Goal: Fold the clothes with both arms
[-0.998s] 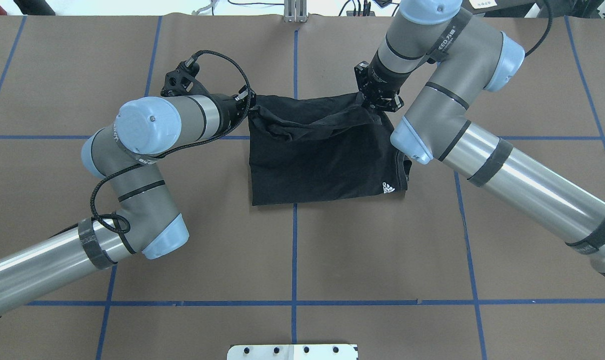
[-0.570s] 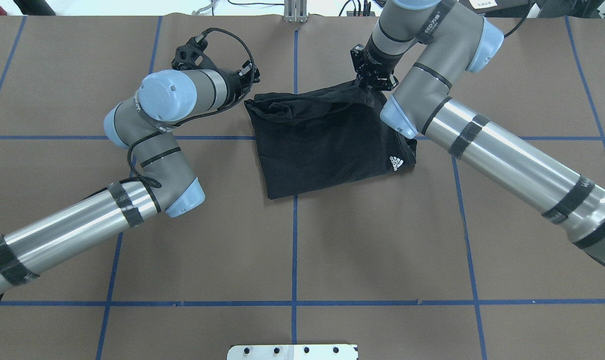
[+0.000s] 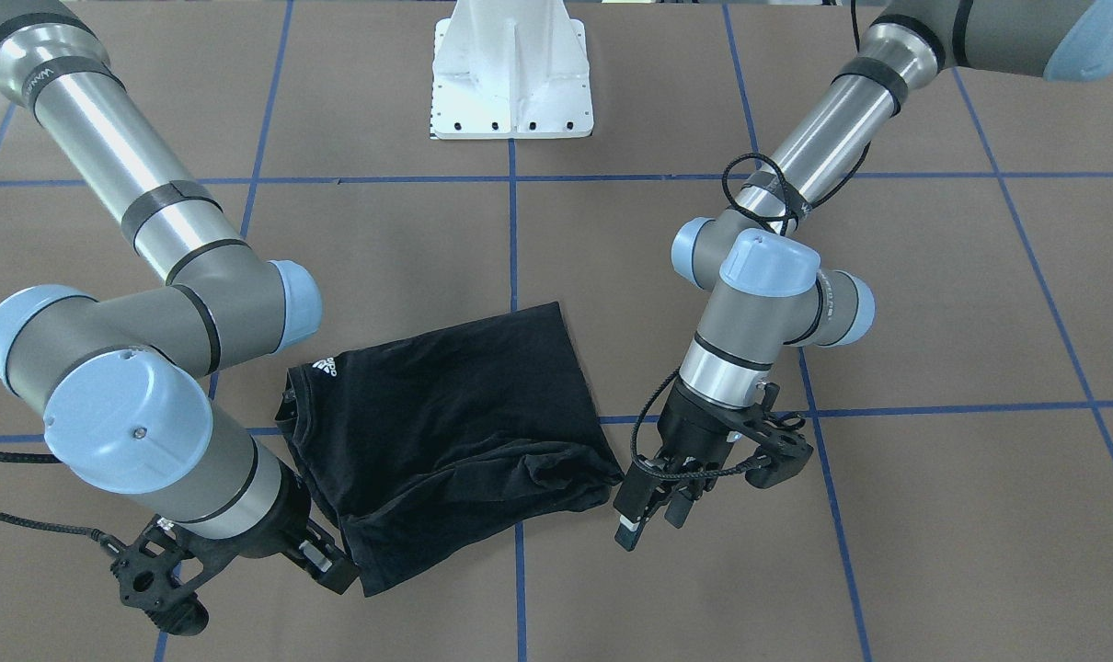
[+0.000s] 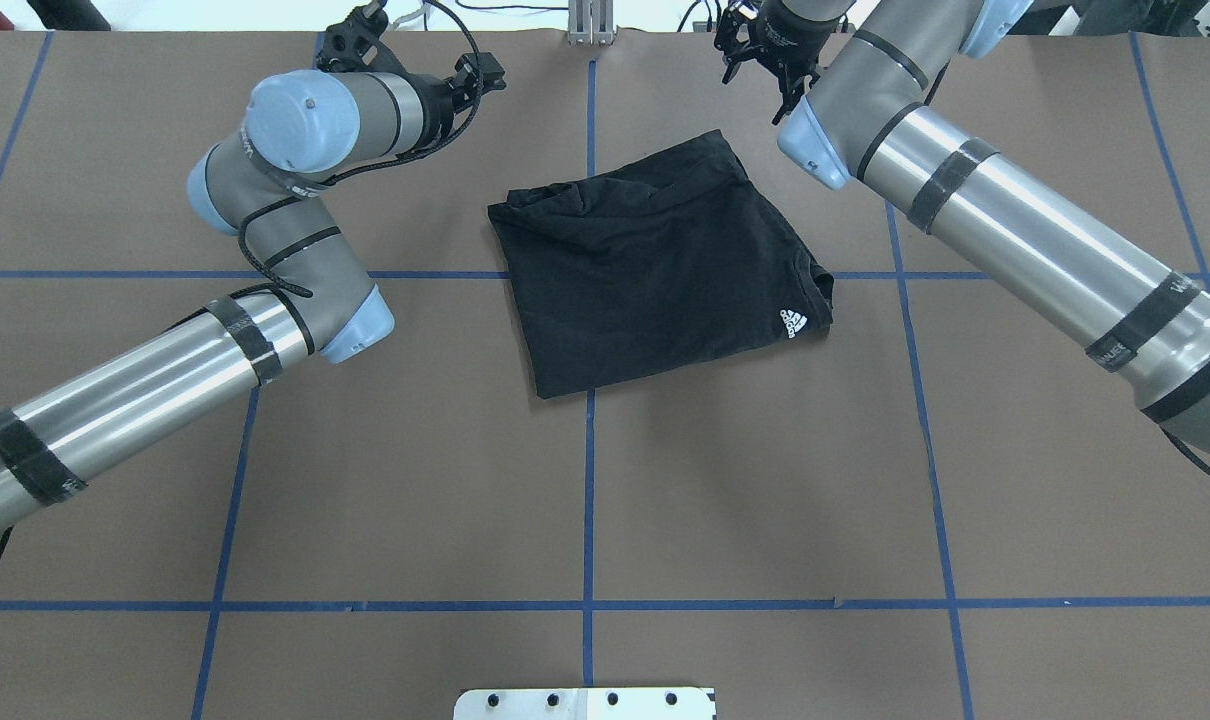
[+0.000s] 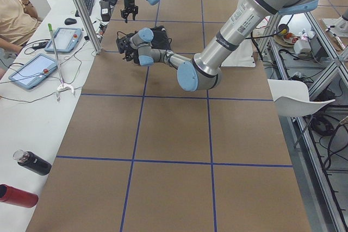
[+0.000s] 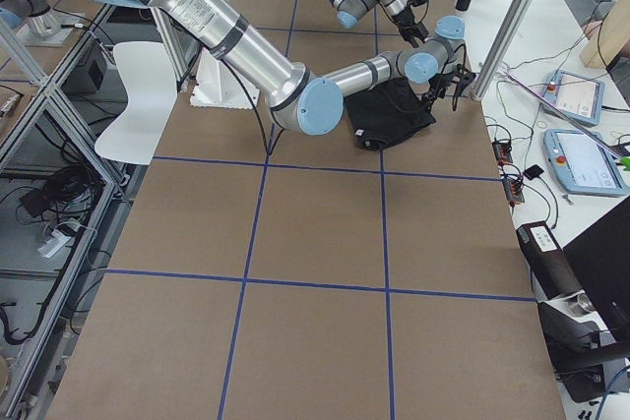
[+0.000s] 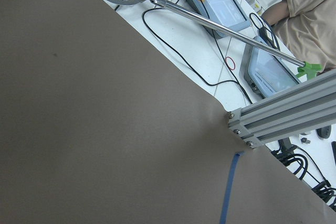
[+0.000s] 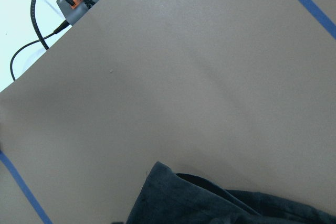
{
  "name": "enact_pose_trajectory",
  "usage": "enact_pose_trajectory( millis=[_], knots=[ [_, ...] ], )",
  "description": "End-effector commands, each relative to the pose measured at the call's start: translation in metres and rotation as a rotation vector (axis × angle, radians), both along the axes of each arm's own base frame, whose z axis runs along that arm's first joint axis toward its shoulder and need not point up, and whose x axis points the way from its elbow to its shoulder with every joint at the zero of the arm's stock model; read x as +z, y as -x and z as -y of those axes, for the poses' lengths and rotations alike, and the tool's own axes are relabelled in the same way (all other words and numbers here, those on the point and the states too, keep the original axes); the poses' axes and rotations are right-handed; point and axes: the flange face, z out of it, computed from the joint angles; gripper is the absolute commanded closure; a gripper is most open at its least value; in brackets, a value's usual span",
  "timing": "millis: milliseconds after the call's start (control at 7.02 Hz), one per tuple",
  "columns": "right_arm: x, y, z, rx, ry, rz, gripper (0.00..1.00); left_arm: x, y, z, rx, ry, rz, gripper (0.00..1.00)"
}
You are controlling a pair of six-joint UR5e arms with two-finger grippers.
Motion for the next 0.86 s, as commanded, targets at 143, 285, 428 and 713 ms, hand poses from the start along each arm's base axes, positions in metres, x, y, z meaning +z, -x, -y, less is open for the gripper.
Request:
enact_pose_trajectory(
  millis=[143, 285, 428, 713],
  knots=[
    [-0.001, 0.002, -0.055, -0.038, -0.076, 0.053, 0.0, 0.015, 0.051, -0.052, 0.109, -0.047, -0.044, 0.06],
    [-0.003, -0.002, -0.074, -0.045, -0.099, 0.07, 0.53, 0.009, 0.064, -0.06, 0.114, -0.073, -0.008, 0.08],
    [0.002, 0.021, -0.106, -0.092, -0.127, 0.068, 1.0, 0.004, 0.077, -0.068, 0.116, -0.089, 0.023, 0.09],
    [0.007, 0.075, -0.131, -0.1, -0.21, -0.021, 1.0, 0.001, 0.109, -0.084, 0.107, -0.123, 0.04, 0.09]
  ],
)
